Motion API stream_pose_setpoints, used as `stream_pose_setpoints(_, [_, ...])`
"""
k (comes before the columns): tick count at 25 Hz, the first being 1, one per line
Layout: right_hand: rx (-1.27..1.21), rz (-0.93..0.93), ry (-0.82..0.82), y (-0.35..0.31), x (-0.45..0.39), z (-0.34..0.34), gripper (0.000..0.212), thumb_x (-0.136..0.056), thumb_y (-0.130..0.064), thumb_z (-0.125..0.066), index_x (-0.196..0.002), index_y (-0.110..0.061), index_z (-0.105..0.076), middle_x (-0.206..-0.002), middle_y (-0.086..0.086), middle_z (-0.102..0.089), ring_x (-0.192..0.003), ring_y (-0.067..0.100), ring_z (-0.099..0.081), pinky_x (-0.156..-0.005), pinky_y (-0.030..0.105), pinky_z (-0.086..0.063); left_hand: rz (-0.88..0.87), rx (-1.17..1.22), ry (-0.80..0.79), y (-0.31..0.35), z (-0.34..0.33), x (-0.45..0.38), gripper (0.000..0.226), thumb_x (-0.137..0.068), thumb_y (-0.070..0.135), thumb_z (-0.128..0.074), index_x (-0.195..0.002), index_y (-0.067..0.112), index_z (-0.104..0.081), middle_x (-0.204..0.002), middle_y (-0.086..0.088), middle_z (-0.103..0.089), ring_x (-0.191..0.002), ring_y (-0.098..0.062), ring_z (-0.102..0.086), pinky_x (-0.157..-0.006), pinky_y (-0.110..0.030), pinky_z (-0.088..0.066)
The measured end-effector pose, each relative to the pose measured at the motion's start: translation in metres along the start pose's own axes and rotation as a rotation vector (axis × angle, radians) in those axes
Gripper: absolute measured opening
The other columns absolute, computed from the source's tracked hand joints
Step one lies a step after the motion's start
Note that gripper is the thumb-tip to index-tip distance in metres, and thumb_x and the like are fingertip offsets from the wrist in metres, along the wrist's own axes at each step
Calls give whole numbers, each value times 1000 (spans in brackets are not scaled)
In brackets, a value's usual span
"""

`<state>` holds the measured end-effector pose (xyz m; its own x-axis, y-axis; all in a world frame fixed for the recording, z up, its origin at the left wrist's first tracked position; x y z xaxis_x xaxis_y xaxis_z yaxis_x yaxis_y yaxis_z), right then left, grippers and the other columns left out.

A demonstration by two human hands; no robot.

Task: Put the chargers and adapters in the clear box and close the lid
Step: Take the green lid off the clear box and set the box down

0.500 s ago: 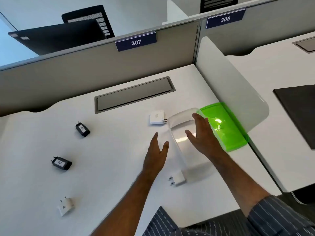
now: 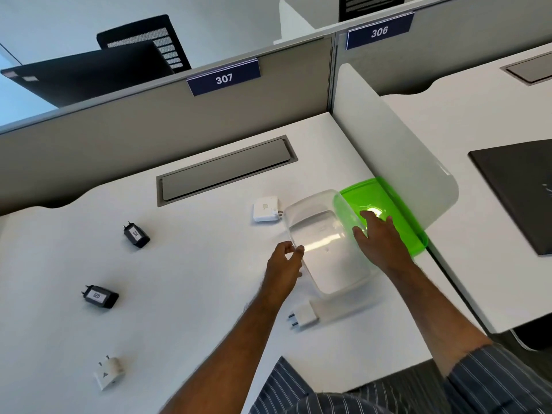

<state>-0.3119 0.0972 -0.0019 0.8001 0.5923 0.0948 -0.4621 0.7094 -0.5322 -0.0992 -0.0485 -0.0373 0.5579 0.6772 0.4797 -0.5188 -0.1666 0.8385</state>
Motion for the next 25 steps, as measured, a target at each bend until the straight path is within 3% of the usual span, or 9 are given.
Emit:
stream_pose_setpoints(3, [80, -17, -9, 4, 1, 2, 29, -96, -16, -53, -123, -8, -61, -98, 23, -74, -97, 46, -66, -92, 48, -51, 4, -59, 0, 0, -1, -1, 45, -103, 38, -58, -140, 14, -54, -138, -2, -60, -100, -19, -71, -81, -33, -64])
stream_pose_setpoints(5, [144, 11, 11, 1, 2, 4, 25, -96, -14, -52, -116, -5, -64, -81, 25, -72, -81, 46, -67, -80, 46, -52, 5, -75, -3, 1, -1, -2, 46, -102, 38, -59, -141, 13, -54, -139, -3, -60, -102, -20, -71, -86, -36, -65])
stream_pose_setpoints(9, [166, 43, 23, -6, 1, 7, 21, -96, -15, -52, -111, -5, -65, -81, 22, -73, -79, 45, -67, -80, 44, -50, 6, -69, -14, 4, 3, -4, 39, -102, 30, -59, -136, 12, -59, -137, -6, -63, -103, -23, -71, -88, -40, -64])
stream_pose_setpoints(14, [111, 51, 0, -14, 3, 10, 19, -98, -20, -50, -105, -8, -63, -106, 16, -76, -94, 44, -67, -83, 46, -53, -28, -108, -2, 15, 14, -1, 41, -101, 29, -59, -139, 12, -59, -137, -6, -65, -100, -23, -73, -94, -49, -62])
stream_pose_setpoints(18, [79, 37, -47, -24, 8, 7, 19, -97, -23, -48, -104, -12, -61, -111, 12, -75, -99, 43, -66, -85, 46, -53, -77, -189, 54, 22, 35, 4, 38, -101, 32, -58, -134, 14, -63, -135, -7, -67, -113, -27, -69, -101, -50, -58])
stream_pose_setpoints(25, [4, 84, -140, -65, 27, -16, 19, -95, -23, -51, -109, -12, -60, -110, 12, -74, -105, 38, -66, -87, 46, -53, -69, -248, 171, 17, 89, 24, 32, -96, 35, -56, -116, 15, -71, -115, -2, -74, -101, -27, -72, -95, -49, -60])
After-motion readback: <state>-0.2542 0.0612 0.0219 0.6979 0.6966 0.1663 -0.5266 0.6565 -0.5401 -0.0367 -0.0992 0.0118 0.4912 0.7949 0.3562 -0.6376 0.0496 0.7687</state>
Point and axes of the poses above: each hand's wrist, its own x-axis away from the middle knuckle, its own z-axis out of the back of the hand, y = z × x, the point moved 10 cm from there along -x, towards the middle knuckle
